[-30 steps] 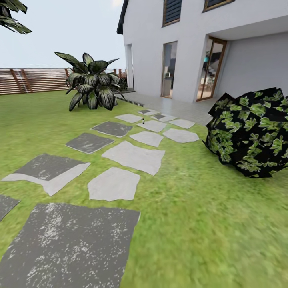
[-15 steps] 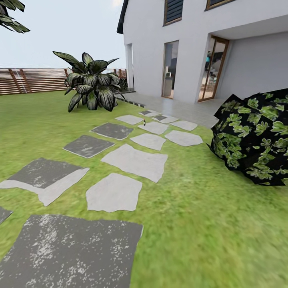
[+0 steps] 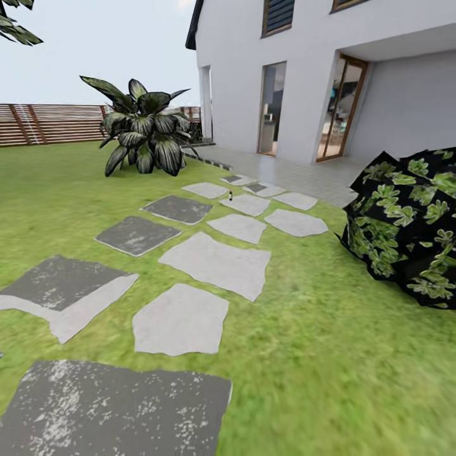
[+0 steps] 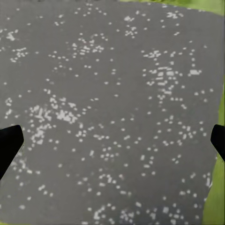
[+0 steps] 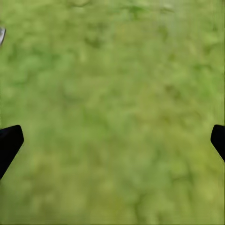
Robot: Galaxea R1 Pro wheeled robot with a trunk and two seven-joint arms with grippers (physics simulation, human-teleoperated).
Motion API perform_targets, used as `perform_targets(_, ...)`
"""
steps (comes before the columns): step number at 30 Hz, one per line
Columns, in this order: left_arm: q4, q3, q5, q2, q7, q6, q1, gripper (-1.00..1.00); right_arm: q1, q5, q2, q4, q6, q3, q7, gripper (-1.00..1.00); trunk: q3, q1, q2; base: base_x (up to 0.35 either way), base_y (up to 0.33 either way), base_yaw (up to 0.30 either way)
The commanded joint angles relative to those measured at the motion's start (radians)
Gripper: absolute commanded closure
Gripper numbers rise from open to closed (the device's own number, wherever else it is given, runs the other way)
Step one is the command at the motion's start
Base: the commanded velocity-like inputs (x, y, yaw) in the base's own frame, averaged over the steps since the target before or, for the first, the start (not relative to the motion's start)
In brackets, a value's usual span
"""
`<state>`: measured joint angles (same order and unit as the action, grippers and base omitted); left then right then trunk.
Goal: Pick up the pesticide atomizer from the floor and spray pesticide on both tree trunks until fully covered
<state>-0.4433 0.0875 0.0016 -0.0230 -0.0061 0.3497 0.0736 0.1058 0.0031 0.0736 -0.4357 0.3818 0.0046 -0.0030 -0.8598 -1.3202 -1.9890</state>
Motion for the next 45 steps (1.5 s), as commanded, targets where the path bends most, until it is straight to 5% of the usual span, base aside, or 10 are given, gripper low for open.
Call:
perform_targets(1, 0.0, 0.0, 0.0, 0.0, 0.0, 0.0, 0.0, -1.0, 0.0, 0.0, 0.0, 0.0, 0.0, 0.0, 0.0, -1.0, 0.0, 0.0, 0.0, 0.34, 0.079, 0.0)
perform_targets(45, 0.0, 0.0, 0.0, 0.0, 0.0, 0.0, 0.0, -1.0, 0.0, 0.0, 0.0, 0.0, 0.0, 0.0, 0.001, -1.0, 0.0, 0.0, 0.0, 0.34, 0.079, 0.0)
